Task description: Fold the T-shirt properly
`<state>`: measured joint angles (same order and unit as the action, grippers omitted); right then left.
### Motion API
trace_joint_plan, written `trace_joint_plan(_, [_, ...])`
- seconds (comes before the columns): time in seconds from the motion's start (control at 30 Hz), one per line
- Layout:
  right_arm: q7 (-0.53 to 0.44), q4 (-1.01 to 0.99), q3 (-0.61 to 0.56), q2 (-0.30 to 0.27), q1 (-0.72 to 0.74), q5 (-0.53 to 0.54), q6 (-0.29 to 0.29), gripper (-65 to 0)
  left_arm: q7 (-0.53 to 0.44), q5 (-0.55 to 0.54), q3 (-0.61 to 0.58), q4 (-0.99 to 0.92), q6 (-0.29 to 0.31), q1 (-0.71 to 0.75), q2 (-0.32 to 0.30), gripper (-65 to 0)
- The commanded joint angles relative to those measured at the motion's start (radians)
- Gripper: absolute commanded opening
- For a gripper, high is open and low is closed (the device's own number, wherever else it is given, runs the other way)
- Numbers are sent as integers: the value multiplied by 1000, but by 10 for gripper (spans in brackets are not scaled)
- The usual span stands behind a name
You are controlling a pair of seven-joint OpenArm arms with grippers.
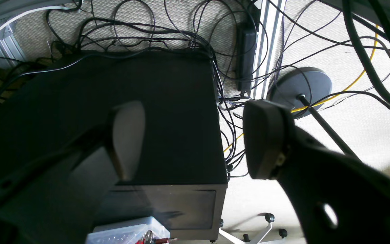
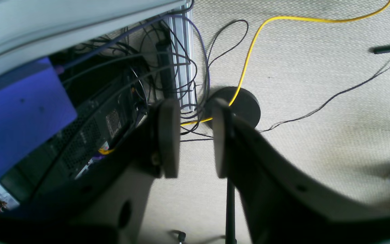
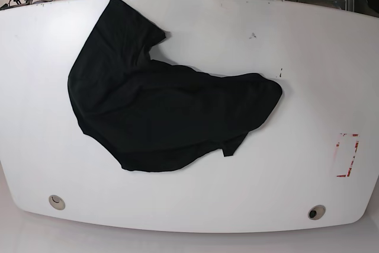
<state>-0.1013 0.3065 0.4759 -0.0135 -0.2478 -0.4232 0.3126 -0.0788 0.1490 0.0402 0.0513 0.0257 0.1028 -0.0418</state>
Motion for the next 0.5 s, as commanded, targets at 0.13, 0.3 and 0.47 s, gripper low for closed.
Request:
trace_joint_plan(0.13, [8,0,2,-1,-5,1,11,-496,-11,3,7,-10,-12,2,-3,-226])
trace_joint_plan(0.3, [8,1,3,0,-5,0,12,-497,-11,3,6,-10,-12,2,-4,-225])
trace_joint_plan(0.47, [7,5,1,-3,-10,2,10,-497,-6,2,7,-7,-9,0,-5,-225])
